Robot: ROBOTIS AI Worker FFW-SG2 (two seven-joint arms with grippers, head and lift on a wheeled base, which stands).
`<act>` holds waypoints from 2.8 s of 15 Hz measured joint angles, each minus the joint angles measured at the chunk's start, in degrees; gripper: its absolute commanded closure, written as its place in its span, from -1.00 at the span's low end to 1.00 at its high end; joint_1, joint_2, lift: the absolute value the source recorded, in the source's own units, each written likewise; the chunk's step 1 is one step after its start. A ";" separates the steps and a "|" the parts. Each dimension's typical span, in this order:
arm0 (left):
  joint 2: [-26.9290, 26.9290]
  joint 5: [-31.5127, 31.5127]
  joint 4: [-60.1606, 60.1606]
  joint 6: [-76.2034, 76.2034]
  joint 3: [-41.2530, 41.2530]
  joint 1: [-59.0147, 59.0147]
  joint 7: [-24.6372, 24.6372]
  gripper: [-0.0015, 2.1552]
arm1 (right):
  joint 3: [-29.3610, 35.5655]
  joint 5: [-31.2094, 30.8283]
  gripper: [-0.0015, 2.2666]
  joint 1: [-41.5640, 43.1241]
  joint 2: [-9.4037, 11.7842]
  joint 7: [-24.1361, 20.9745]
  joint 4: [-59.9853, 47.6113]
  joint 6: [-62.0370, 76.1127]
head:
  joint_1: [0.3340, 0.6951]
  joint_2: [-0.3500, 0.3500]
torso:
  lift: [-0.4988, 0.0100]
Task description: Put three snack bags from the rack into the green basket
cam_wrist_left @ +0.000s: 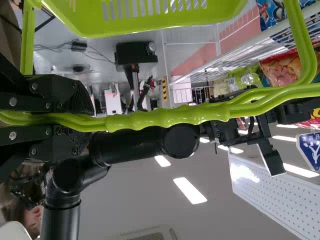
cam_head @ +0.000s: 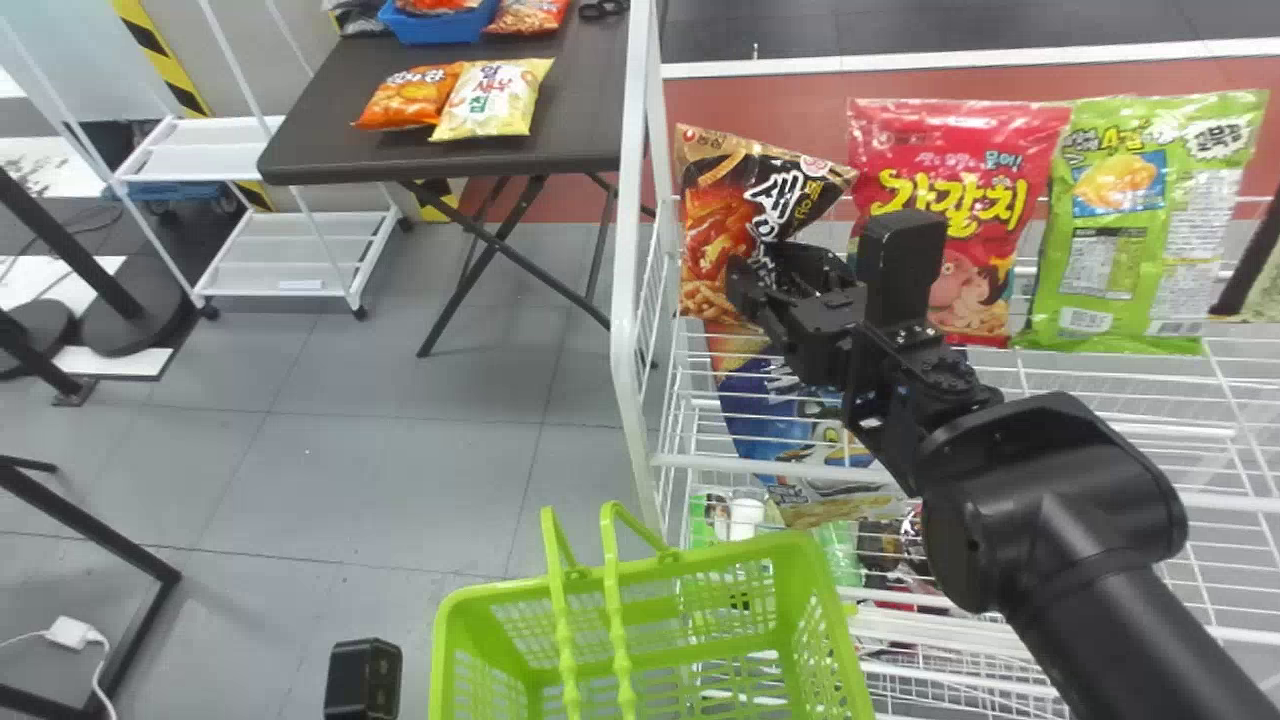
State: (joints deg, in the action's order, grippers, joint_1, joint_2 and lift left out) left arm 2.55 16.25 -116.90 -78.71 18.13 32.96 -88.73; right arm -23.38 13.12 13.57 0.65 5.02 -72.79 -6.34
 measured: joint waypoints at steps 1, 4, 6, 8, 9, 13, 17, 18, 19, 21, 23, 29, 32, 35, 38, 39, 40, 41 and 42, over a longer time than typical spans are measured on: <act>0.00 0.03 0.24 0.00 0.10 -0.08 -0.09 0.99 | -0.19 -0.51 0.99 0.02 -0.04 -0.01 -0.04 -0.19 | 1.00 0.51 | 0.96; 0.00 0.55 0.95 0.00 1.12 -0.29 -0.49 0.99 | 0.86 -0.53 0.99 -1.58 0.11 1.52 -1.80 -0.17 | 1.00 0.55 | 0.96; 0.06 0.83 1.23 0.00 1.84 -0.62 -0.75 0.99 | 2.73 -0.30 0.99 -4.33 0.50 1.70 -5.88 -0.42 | 1.00 0.52 | 0.96; 0.10 0.88 1.23 -0.14 2.76 -1.41 -1.04 0.99 | 5.18 -0.30 0.99 -8.56 1.22 2.29 -12.62 -2.48 | 1.00 0.47 | 0.96; 0.13 0.88 1.22 -0.45 3.25 -2.07 -1.03 0.99 | 6.65 -0.15 0.99 -11.22 1.60 3.02 -16.86 -3.86 | 1.00 0.45 | 0.96; 0.18 0.80 1.22 -3.53 5.02 -5.56 -0.89 0.99 | 10.49 0.52 0.99 -21.95 2.99 4.40 -33.09 -9.20 | 1.00 0.39 | 0.96; 0.18 0.44 1.22 -5.48 5.24 -8.15 -0.47 0.99 | 13.17 1.32 0.99 -36.18 4.21 5.68 -51.74 -21.35 | 1.00 0.39 | 0.96; 0.17 0.44 1.23 -5.57 5.25 -8.30 -0.34 0.99 | 13.44 1.35 0.99 -39.55 4.49 6.46 -55.54 -25.20 | 1.00 0.42 | 0.96; 0.16 0.41 1.23 -5.65 5.28 -8.34 -0.26 0.99 | 13.51 1.67 0.99 -41.83 4.79 7.29 -58.12 -28.78 | 1.00 0.45 | 0.96; 0.05 0.36 1.29 -5.78 5.27 -8.36 -0.13 0.99 | 12.82 3.34 0.98 -45.10 5.62 8.75 -61.96 -37.51 | 1.00 0.56 | 0.96; -0.10 0.36 1.33 -5.80 4.83 -8.36 0.00 0.99 | 9.94 3.76 0.95 -45.33 6.44 9.07 -62.05 -42.18 | 1.00 0.80 | 0.96; -0.37 0.22 1.40 -5.73 3.58 -8.35 0.61 0.99 | 0.76 3.35 -1.00 -37.95 6.73 7.63 -49.83 -44.10 | 1.00 1.00 | 0.96; -0.37 0.06 1.48 -5.64 3.23 -8.43 1.37 0.99 | 4.51 7.47 -0.96 -38.30 6.99 8.40 -50.55 -44.39 | 1.00 1.00 | 0.96; -0.29 -0.07 1.46 -5.77 2.34 -8.73 1.68 0.99 | 12.95 11.73 -0.96 -38.56 6.76 7.86 -53.27 -42.41 | 1.00 0.67 | 0.96; -0.26 -0.16 1.37 -5.80 2.12 -8.79 1.73 0.99 | 19.76 11.75 -0.95 -31.87 6.23 5.90 -49.95 -41.11 | 1.00 0.16 | 0.96; -0.23 -0.16 1.35 -5.80 1.97 -8.80 1.73 0.99 | 20.86 11.32 -0.95 -28.84 6.20 5.69 -46.92 -39.29 | 1.00 0.08 | 0.96; -0.20 -0.17 1.33 -5.80 1.83 -8.80 1.73 0.99 | 21.41 10.70 -0.95 -25.99 6.20 5.19 -43.59 -36.49 | 1.00 0.03 | 0.96; -0.18 -0.17 1.33 -5.80 1.73 -8.80 1.72 0.99 | 21.52 9.78 -0.95 -23.83 6.19 4.53 -40.86 -33.69 | 1.00 -0.02 | 0.96; -0.18 -0.17 1.34 -5.80 1.62 -8.79 1.68 0.99 | 21.31 8.36 -0.95 -21.67 6.13 3.99 -37.89 -29.90 | 1.00 -0.07 | 0.96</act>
State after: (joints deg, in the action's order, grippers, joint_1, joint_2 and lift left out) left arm 2.37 16.08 -115.56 -84.51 19.75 24.17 -87.06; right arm -2.08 21.48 -8.11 6.78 9.00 -110.68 -36.24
